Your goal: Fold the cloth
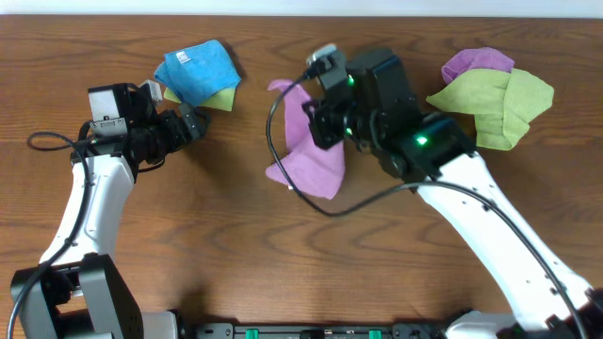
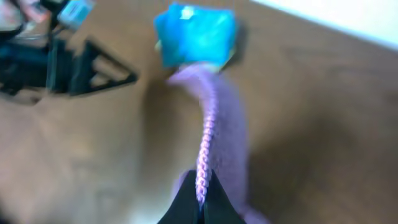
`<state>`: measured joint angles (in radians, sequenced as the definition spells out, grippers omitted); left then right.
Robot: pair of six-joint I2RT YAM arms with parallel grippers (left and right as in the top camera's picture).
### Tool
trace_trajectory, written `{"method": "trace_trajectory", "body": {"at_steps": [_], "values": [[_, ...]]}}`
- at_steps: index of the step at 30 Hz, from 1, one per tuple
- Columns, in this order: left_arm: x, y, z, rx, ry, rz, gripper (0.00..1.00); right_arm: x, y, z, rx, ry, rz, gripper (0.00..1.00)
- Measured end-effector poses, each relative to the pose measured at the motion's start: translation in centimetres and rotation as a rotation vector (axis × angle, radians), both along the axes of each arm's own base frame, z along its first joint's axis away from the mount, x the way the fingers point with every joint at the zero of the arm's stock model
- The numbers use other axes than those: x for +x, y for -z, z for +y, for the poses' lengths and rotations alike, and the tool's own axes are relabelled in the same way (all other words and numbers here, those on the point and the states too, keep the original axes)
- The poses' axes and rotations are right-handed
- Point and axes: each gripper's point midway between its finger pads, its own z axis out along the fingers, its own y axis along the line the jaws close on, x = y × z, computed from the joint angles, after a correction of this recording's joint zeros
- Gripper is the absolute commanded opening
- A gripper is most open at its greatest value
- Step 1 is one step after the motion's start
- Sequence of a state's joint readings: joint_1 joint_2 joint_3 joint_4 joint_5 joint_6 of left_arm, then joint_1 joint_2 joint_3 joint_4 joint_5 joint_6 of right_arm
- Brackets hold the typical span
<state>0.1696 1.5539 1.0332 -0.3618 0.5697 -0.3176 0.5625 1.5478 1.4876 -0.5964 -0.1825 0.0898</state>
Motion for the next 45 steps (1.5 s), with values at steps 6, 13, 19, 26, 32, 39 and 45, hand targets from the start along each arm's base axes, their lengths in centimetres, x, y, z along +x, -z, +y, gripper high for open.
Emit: {"method": "trace_trajectory", "body": {"at_steps": [6,13,19,26,32,39,45], "values": [[0.1,0.0,0.0,0.001,0.0,-0.003,0.96,7.1,2.1,-1.1,-0.003,0.136,-0.097,0.01],[0.2,-0.1,0.0,0.002,0.0,-0.009,0.96,13.4,7.9,-7.7,-0.153,0.385,-0.086,0.01],[0.3,-0.2,0.0,0.002,0.0,-0.014,0.96,16.1,7.1,-12.5,-0.228,0.579,-0.184,0.22],[0.4,-0.3,0.1,0.003,-0.001,-0.022,0.96,16.0,6.5,-15.8,-0.357,0.713,-0.21,0.58],[0.4,-0.3,0.1,0.003,-0.001,-0.022,0.96,12.3,10.6,-17.6,-0.5,0.71,-0.01,0.66],[0.4,-0.3,0.1,-0.008,-0.013,-0.014,0.96,10.3,13.5,-19.9,-0.33,0.789,0.234,0.66],[0.4,-0.4,-0.1,-0.016,-0.011,-0.015,0.96,12.7,13.7,-24.2,-0.152,0.88,0.261,0.63]]}}
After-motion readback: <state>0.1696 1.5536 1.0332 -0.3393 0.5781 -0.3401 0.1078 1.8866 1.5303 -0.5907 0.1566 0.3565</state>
